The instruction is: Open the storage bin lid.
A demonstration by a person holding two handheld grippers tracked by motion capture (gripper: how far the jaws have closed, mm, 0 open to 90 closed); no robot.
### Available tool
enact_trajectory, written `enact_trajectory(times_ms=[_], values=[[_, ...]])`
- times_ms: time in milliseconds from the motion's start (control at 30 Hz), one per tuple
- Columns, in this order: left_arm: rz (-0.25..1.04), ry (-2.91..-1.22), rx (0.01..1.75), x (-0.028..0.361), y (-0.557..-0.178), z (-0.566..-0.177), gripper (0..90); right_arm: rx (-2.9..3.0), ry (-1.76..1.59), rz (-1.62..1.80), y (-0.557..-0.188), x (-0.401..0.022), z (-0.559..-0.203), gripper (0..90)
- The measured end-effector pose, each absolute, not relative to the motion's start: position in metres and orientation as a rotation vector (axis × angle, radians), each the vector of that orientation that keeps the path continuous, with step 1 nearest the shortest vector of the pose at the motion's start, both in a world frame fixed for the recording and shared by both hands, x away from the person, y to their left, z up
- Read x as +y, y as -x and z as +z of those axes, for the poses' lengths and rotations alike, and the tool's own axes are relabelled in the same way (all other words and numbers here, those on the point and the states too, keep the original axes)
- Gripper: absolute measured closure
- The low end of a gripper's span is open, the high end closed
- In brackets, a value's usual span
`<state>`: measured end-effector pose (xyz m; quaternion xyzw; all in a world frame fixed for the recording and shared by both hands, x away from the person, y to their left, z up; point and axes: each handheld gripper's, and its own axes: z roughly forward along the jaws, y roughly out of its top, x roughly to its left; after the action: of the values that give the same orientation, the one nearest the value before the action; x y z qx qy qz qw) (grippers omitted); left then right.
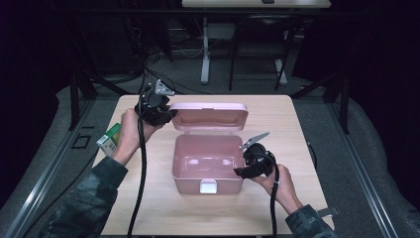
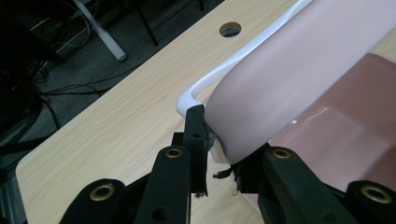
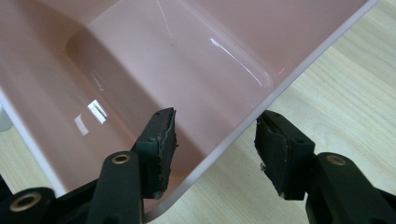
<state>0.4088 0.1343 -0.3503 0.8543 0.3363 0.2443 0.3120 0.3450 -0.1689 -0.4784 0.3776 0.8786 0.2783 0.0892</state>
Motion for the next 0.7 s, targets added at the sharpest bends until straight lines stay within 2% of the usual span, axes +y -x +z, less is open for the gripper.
enact_trajectory(times_ms=[700], values=[[0.591,-2.253,0.917,0.134,-0.433,-0.348,78.8,2.612,-1.117,0.817,-0.345,-0.169,-0.479,48.0]])
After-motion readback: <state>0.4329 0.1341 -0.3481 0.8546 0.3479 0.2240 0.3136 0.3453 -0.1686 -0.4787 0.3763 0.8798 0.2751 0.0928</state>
